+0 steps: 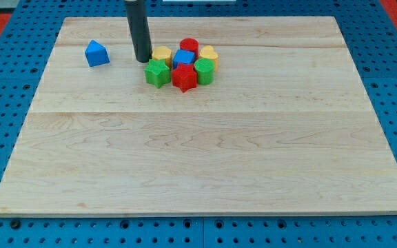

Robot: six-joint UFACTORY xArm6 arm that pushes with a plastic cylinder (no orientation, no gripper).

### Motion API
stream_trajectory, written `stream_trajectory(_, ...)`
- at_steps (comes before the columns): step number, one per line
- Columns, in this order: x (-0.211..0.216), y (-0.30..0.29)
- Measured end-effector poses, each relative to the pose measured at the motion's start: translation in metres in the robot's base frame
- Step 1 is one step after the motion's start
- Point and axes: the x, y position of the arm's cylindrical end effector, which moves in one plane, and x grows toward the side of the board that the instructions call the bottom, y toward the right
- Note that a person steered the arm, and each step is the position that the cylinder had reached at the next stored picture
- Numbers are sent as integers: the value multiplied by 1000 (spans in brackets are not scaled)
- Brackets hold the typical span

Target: Push the blue triangle into group of blocks

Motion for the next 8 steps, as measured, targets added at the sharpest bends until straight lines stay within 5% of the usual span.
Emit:
stream_trajectory(3, 51, -96)
stream_trajectory(4, 29, -138)
stream_trajectory(8, -86, 20)
